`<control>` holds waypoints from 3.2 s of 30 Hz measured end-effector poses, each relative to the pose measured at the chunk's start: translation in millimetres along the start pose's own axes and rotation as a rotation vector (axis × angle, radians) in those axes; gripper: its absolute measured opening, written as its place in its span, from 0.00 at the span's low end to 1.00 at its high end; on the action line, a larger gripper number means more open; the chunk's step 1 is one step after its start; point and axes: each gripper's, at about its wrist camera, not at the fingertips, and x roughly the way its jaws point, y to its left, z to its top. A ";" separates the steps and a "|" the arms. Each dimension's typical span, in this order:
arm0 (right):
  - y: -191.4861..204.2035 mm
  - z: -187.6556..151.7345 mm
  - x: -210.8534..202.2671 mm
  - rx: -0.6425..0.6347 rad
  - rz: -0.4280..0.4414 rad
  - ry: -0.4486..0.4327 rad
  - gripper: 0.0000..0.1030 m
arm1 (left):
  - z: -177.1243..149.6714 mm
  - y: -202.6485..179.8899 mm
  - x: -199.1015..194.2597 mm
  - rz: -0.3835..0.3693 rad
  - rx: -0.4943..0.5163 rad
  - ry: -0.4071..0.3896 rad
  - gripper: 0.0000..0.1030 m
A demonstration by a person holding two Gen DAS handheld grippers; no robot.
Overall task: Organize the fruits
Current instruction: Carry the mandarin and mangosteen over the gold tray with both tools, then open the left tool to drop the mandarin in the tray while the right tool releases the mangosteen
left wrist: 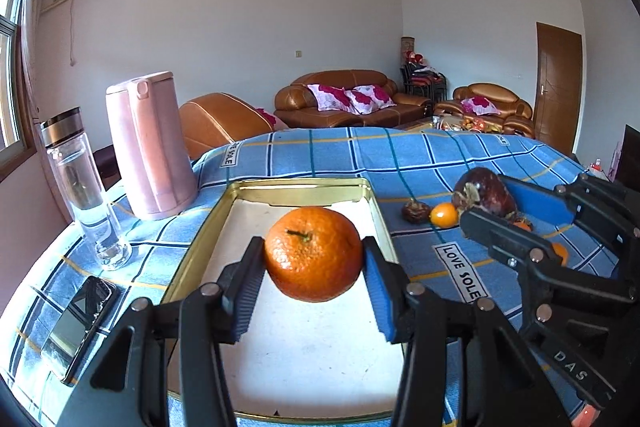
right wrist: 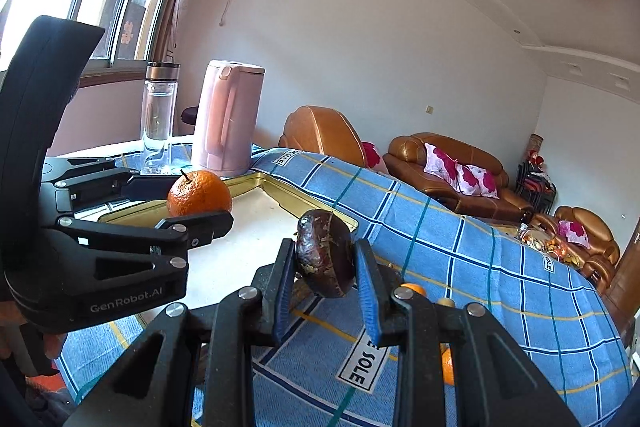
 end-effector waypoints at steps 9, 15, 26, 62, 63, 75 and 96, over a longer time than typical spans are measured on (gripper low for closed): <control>15.4 13.3 23.1 -0.020 0.044 0.018 0.30 | -4.4 22.1 1.8 0.065 -0.014 0.012 0.48; 24.1 19.2 38.2 -0.022 0.081 0.039 0.30 | -7.0 36.0 3.9 0.092 -0.031 0.022 0.48; 36.5 16.9 66.7 -0.008 0.137 0.103 0.30 | -14.6 51.2 16.2 0.122 -0.044 0.066 0.48; 66.2 -3.6 109.4 -0.072 0.219 0.295 0.30 | -29.8 66.0 45.4 0.141 -0.032 0.182 0.48; 66.4 -4.3 109.8 -0.072 0.219 0.297 0.30 | -30.2 65.6 46.1 0.141 -0.031 0.184 0.48; 68.3 -5.6 110.2 -0.084 0.219 0.303 0.30 | -31.5 66.0 47.4 0.136 -0.035 0.191 0.49; 49.6 -1.2 87.6 -0.037 0.169 0.212 0.56 | -19.6 70.4 17.6 0.180 -0.030 0.105 0.70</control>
